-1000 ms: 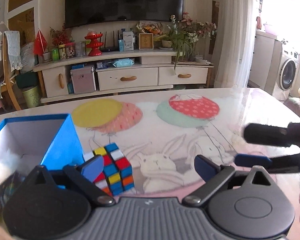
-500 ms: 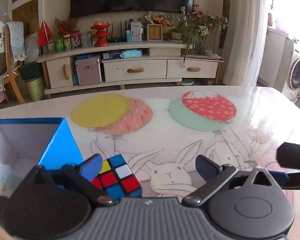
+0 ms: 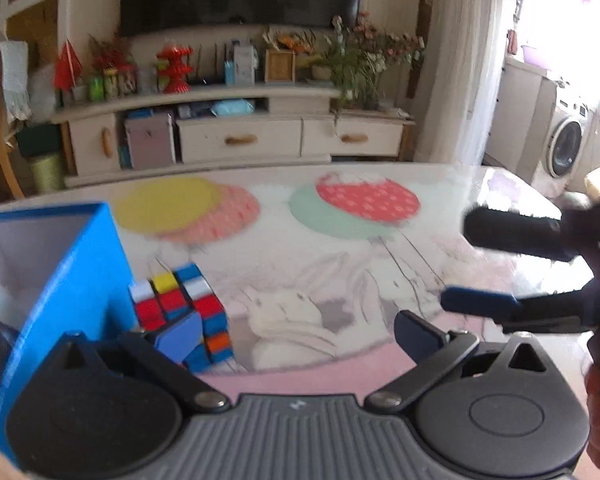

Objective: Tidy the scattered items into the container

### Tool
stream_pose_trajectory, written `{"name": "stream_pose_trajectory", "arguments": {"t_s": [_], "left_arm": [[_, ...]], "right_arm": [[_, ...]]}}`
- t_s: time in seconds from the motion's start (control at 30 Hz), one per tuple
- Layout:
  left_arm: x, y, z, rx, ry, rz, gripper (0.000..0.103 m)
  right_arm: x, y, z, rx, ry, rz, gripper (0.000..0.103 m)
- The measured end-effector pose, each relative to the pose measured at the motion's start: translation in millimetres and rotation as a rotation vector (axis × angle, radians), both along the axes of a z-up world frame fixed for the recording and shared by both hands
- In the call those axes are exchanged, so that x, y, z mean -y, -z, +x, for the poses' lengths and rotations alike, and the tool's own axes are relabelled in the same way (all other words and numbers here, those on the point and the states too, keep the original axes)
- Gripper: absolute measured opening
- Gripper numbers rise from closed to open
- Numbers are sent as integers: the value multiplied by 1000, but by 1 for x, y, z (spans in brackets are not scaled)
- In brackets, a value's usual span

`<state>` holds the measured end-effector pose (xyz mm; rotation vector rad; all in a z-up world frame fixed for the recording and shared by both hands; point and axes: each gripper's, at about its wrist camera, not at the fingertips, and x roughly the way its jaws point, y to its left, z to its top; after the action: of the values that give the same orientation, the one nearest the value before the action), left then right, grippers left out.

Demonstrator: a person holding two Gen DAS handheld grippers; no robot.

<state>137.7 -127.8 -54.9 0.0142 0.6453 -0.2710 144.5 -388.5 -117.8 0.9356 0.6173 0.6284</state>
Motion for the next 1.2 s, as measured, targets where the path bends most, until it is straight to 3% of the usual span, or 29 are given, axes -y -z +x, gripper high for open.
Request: {"name": "stream_pose_trajectory", "arguments": {"t_s": [0.2, 0.37, 0.6, 0.73, 0.8, 0.97, 1.2], "left_arm": [[-13, -5, 16, -21, -64, -2, 102], [-20, 4, 2, -57, -77, -13, 102], [-24, 22, 2, -125, -40, -15, 102], [-27, 27, 6, -132, -30, -47, 102], [-31, 28, 9, -126, -22, -85, 102], [-33, 30, 15, -121, -4, -140, 102], [-32, 36, 19, -132, 35, -159, 102]], "right_arm": [[-5, 7, 16, -28, -19, 17, 103], [-28, 5, 43, -30, -75, -72, 103], [-80, -1, 81, -28, -242, -163, 103], [-103, -14, 95, 13, -263, -319, 103], [-108, -19, 102, 24, -280, -347, 103], [-115, -17, 118, 17, -380, -199, 103], [-121, -4, 127, -36, -499, -94, 103]]}}
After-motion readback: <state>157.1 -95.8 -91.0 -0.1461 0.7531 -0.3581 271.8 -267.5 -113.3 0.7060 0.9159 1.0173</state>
